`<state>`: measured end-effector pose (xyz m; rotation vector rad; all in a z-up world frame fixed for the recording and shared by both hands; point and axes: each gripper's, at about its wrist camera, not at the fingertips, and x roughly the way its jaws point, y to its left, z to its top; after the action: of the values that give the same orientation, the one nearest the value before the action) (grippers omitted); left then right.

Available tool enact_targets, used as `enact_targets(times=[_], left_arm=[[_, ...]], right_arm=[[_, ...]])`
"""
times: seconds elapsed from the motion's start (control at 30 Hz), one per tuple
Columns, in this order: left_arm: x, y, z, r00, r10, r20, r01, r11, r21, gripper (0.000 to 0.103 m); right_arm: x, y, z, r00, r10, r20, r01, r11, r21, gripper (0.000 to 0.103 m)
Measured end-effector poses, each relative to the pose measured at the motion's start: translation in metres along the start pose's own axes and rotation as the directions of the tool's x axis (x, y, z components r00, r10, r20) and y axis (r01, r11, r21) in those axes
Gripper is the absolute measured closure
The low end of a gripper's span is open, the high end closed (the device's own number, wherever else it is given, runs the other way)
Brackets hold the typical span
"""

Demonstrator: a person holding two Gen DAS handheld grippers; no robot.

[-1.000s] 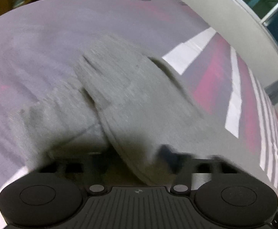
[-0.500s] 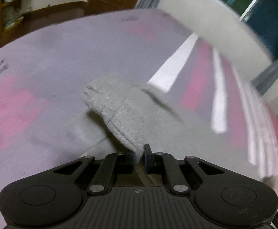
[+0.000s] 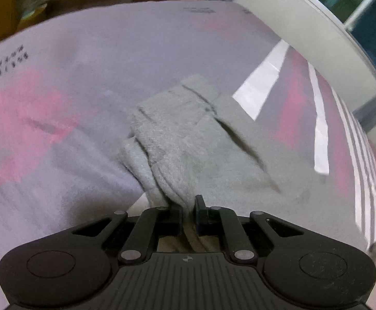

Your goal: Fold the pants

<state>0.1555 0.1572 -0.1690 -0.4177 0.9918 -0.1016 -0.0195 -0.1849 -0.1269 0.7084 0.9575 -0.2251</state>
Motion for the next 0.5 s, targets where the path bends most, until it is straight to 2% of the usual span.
enact_targets(times=[0.07,0.13,0.2,0.23,0.3,0.37,0.43,0.5], left_arm=[[-0.003,-0.003,0.003,1.000,-0.010,0.012,0.010,1.000,-0.011,0.094],[-0.004,-0.001,0.000,1.000,-0.010,0.014,0.010,1.000,0.015,0.093],[0.010,0.004,-0.006,1.000,0.007,-0.026,-0.007,1.000,0.025,0.089],[0.014,0.005,-0.008,0.999,0.008,-0.037,-0.007,1.000,0.028,0.088],[0.007,-0.003,-0.010,0.999,0.033,-0.031,-0.031,0.998,0.059,0.087],[-0.003,-0.014,-0.013,0.997,0.074,-0.012,-0.072,0.992,0.106,0.084],[-0.019,-0.021,-0.017,0.993,0.113,0.023,-0.115,0.984,0.138,0.078],[-0.038,-0.023,-0.024,0.989,0.121,0.080,-0.133,0.978,0.162,0.058]], right_arm=[[-0.003,-0.001,-0.004,1.000,0.019,0.018,-0.019,0.999,0.032,0.097],[-0.009,0.006,0.003,0.999,0.020,0.048,-0.019,1.000,-0.014,0.097],[-0.002,0.002,-0.002,1.000,-0.026,0.016,0.026,0.998,-0.056,0.096],[0.009,0.000,-0.005,0.998,-0.053,-0.041,0.050,0.996,-0.076,0.094],[0.010,-0.004,-0.007,0.998,-0.054,-0.040,0.051,0.995,-0.080,0.093],[0.007,-0.003,-0.001,0.998,-0.052,-0.028,0.050,0.996,-0.069,0.084],[0.001,-0.006,0.001,0.998,-0.059,-0.008,0.058,0.996,-0.066,0.078],[0.000,-0.015,-0.002,0.997,-0.072,0.012,0.073,0.996,-0.060,0.074]])
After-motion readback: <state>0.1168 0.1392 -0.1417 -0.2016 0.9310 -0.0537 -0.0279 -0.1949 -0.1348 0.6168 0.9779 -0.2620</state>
